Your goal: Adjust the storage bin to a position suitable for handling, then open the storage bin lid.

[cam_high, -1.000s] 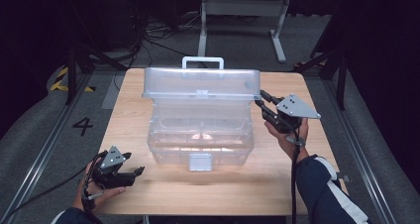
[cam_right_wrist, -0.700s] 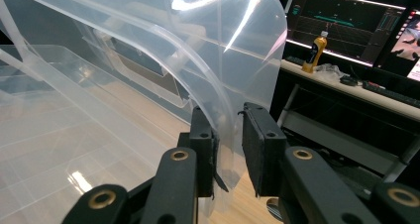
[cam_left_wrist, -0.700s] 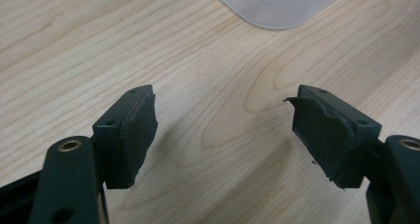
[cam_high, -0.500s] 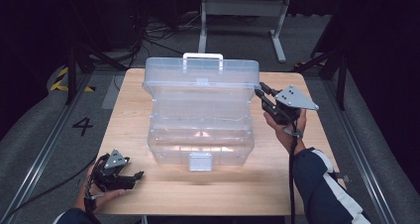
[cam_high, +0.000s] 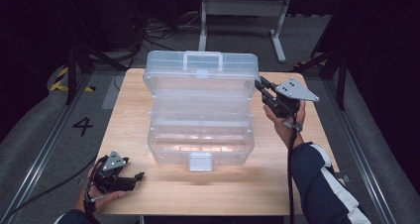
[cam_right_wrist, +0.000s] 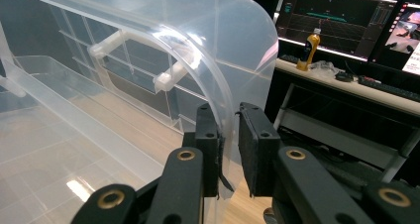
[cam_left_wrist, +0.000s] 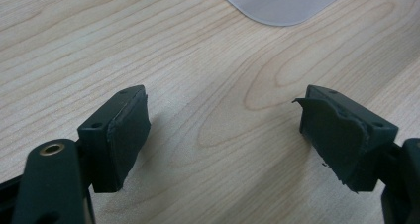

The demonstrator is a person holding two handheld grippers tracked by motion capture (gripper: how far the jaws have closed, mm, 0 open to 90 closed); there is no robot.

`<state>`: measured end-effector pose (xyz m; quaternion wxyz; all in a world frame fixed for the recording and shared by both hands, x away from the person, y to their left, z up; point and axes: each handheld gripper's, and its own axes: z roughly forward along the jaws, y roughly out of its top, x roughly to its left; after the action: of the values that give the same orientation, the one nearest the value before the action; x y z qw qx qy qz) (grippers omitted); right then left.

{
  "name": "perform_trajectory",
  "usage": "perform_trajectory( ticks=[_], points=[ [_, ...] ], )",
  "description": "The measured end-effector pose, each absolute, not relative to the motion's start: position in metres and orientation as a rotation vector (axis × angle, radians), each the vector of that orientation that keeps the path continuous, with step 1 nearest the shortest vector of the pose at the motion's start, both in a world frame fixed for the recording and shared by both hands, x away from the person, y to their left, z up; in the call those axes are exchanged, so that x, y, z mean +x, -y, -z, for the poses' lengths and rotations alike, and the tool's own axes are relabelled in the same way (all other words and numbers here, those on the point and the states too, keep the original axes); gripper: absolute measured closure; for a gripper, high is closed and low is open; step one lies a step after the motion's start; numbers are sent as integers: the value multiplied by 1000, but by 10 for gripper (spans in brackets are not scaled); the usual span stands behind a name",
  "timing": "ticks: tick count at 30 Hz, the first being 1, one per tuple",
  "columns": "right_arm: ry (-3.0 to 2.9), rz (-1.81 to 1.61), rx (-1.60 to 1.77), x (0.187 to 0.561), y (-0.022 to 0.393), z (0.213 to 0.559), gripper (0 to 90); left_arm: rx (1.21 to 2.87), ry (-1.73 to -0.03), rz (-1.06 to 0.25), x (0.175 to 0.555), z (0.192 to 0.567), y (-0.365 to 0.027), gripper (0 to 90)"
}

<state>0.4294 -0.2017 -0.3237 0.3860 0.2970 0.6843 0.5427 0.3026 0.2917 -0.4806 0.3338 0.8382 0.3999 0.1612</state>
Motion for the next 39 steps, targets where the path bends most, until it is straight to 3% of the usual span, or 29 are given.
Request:
perform_trajectory(
  ticks=[39],
  points=[
    [-1750,-1397,818,461,201,312,819,2192,-1036,-411,304,481,-292,191]
  ],
)
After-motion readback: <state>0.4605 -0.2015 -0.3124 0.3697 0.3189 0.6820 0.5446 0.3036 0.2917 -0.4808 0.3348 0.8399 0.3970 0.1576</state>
